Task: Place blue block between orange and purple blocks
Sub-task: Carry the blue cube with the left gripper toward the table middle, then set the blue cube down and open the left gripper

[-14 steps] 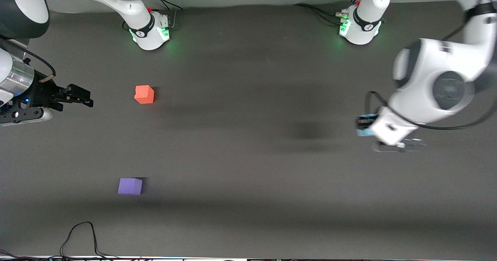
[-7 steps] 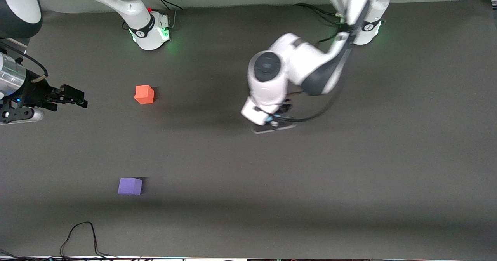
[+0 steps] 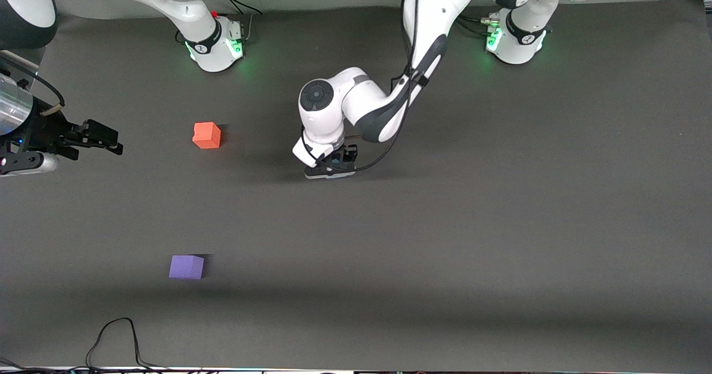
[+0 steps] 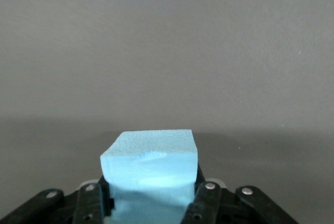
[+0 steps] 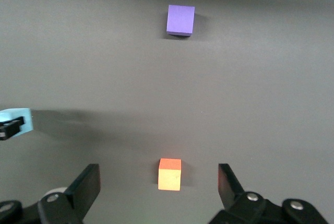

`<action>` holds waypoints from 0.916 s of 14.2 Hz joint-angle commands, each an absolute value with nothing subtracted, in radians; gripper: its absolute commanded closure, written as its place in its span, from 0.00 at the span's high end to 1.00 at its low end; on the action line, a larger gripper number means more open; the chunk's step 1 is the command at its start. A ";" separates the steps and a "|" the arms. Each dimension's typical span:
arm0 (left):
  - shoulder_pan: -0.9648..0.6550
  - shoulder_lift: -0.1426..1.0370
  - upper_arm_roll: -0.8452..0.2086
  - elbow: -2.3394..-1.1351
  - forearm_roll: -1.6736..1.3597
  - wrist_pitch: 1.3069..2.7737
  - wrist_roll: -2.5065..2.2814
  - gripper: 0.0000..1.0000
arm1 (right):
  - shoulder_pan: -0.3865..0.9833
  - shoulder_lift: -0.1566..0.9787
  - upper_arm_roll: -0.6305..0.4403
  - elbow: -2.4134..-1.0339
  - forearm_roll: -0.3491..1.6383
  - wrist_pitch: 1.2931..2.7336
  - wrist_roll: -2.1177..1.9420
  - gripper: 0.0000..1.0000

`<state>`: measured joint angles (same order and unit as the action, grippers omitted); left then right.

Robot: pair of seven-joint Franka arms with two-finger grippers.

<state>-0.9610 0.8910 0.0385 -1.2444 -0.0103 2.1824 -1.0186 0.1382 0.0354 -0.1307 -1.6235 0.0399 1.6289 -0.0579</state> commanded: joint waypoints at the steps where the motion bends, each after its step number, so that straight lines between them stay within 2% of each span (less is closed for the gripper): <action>1: -0.997 0.949 0.060 -1.200 0.011 2.197 -1.037 0.32 | 0.144 0.048 -0.132 -1.598 0.032 1.614 -0.054 1.00; 3: -0.997 0.969 0.060 -1.200 0.020 2.200 -1.039 0.33 | 0.144 0.048 -0.132 -1.594 0.032 1.579 -0.052 1.00; 4: -0.996 0.971 0.060 -1.200 0.021 2.200 -1.037 0.38 | 0.144 0.048 -0.132 -1.592 0.032 1.569 -0.052 1.00; 5: -0.993 0.969 0.060 -1.200 0.021 2.200 -1.032 0.70 | 0.147 0.049 -0.130 -1.592 0.032 1.572 -0.049 1.00; 6: -0.989 0.966 0.060 -1.198 0.021 2.198 -1.028 0.98 | 0.170 0.057 -0.130 -1.591 0.032 1.572 -0.031 1.00; 9: -0.986 0.947 0.063 -1.195 0.021 2.185 -1.029 1.00 | 0.186 0.075 -0.130 -1.591 0.032 1.582 -0.021 1.00; 13: -0.872 0.818 0.046 -1.196 -0.011 2.053 -0.976 1.00 | 0.187 0.080 -0.130 -1.600 0.031 1.575 -0.023 1.00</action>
<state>-0.9393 0.9070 0.0617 -1.1840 0.0053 2.1360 -1.0152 0.1803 0.0682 -0.1252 -1.6208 0.0399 1.5918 -0.0405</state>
